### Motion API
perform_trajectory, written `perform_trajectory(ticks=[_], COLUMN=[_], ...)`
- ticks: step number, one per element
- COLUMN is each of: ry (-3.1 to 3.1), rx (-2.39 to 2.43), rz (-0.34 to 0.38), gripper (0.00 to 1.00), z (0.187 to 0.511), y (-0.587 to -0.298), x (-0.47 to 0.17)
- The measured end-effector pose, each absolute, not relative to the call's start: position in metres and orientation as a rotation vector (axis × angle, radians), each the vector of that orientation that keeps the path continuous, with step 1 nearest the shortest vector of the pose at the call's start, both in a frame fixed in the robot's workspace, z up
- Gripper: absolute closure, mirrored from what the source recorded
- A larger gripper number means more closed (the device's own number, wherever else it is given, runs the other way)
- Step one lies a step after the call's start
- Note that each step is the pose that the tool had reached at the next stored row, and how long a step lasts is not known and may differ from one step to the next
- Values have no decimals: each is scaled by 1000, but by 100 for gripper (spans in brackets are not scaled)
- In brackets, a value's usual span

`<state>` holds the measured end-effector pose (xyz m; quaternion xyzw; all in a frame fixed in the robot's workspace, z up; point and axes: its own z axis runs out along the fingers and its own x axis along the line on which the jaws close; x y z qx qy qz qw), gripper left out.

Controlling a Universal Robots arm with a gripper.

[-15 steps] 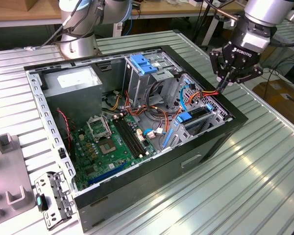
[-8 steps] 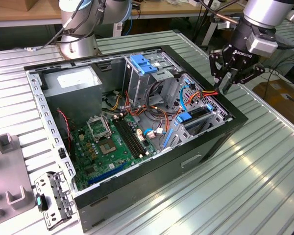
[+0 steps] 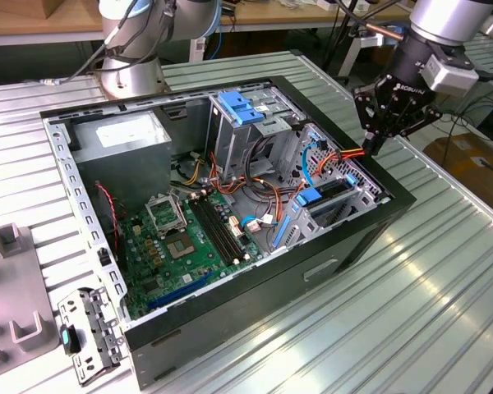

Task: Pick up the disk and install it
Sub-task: 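Insert the first disk wire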

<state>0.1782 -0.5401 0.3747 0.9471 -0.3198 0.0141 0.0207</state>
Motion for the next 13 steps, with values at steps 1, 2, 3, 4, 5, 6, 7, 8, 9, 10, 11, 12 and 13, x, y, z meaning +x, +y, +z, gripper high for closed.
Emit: perform_trajectory(ticks=[1, 2, 3, 4, 5, 6, 7, 8, 9, 10, 11, 12, 13], ry=[-992, -992, -992, -991, -993, -1004, -1017, -1034, -1040, -1043, -1044, -1044, -1043], rx=[2937, 2937, 2937, 2937, 2936, 2933, 2928, 2922, 2919, 2918, 2918, 2918, 2918], rz=[44, 44, 44, 44, 44, 44, 43, 43, 43, 43, 43, 43, 43], gripper=[83, 83, 83, 83, 83, 83, 83, 83, 83, 83, 83, 83, 83], z=[375, 375, 375, 375, 375, 375, 375, 375, 375, 375, 375, 375, 375], y=[-540, -540, -540, -540, -540, -540, -540, -540, -540, -540, -540, -540, -540], x=[178, 178, 178, 178, 178, 178, 178, 177, 177, 176, 174, 174, 174])
